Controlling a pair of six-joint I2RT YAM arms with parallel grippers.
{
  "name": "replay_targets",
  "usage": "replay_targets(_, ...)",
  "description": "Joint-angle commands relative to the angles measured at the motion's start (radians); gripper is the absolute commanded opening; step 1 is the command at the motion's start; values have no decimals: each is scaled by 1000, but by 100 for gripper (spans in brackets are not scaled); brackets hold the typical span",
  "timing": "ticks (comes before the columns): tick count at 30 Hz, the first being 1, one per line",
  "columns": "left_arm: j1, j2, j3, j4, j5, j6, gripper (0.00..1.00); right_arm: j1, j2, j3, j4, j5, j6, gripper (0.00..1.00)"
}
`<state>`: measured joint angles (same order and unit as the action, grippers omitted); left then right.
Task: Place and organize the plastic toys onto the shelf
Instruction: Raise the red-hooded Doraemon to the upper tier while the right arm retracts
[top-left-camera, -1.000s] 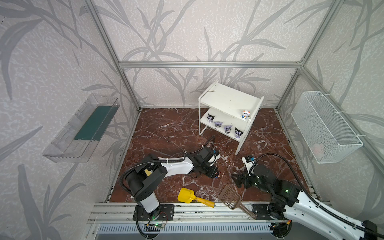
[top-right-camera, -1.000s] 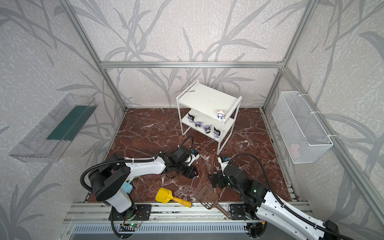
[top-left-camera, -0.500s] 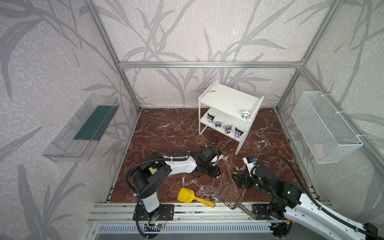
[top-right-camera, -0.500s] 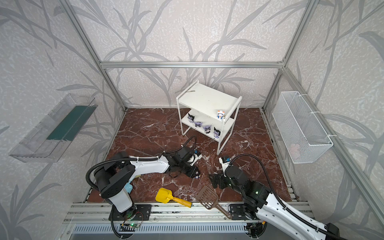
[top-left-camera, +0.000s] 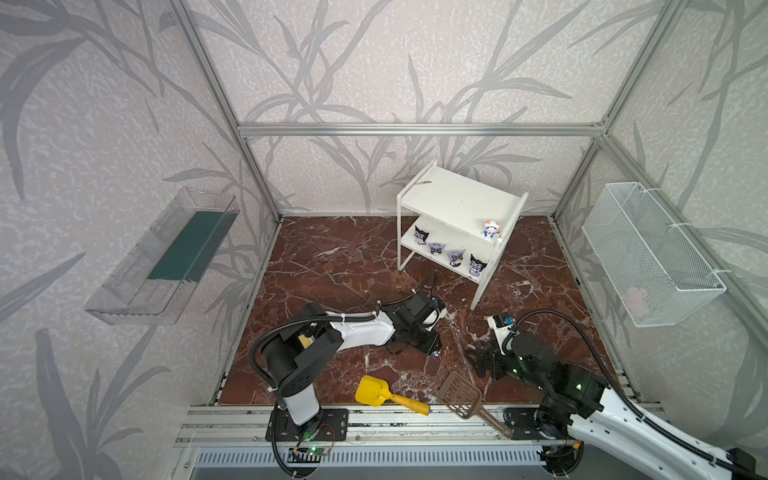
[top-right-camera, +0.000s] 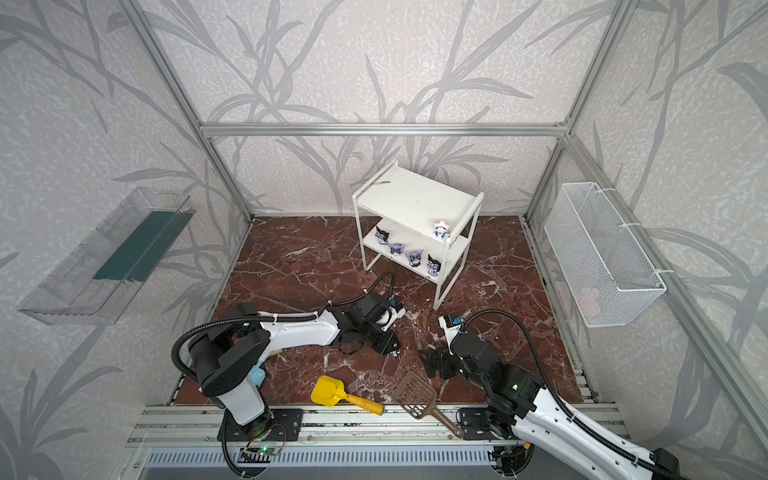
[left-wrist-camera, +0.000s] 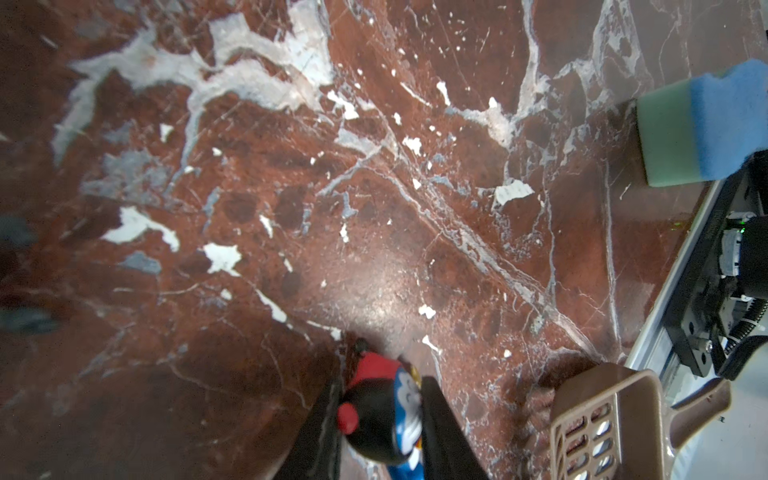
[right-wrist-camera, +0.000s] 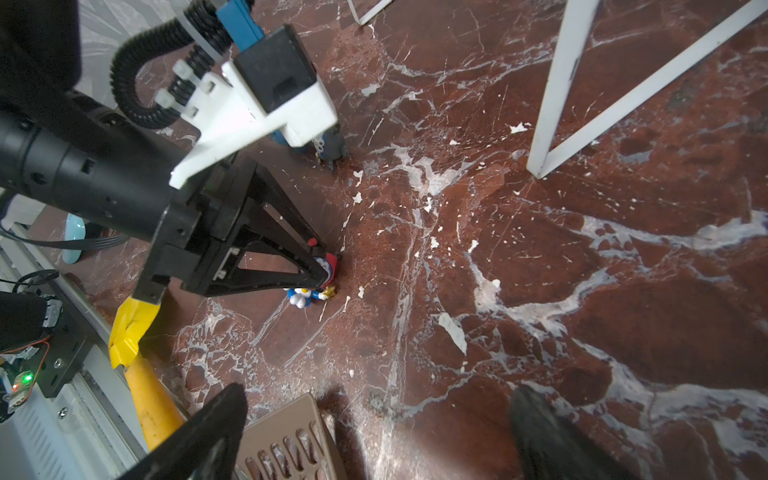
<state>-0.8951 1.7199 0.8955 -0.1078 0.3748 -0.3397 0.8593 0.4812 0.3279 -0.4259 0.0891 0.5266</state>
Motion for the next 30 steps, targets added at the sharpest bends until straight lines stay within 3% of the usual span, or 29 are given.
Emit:
replay_targets(1,-4,-82,15,-17,-23,21,25,1,-13,-10,-12,11,3,98)
replay_targets(9,0,-279,32,-38,-88,124,24,1,-43,-13,-17,8,0,98)
replay_targets(17,17,-480,110,-1,-214,349,26,1,-85,-30,-13,-1,-7,98)
replay_targets(25,66,-413,352,0,-188,588,26,1,-127,-38,-3,-55,-37,98)
replay_targets(30,101,-320,511,-29,-126,675,25,1,-156,7,-24,-87,-82,99)
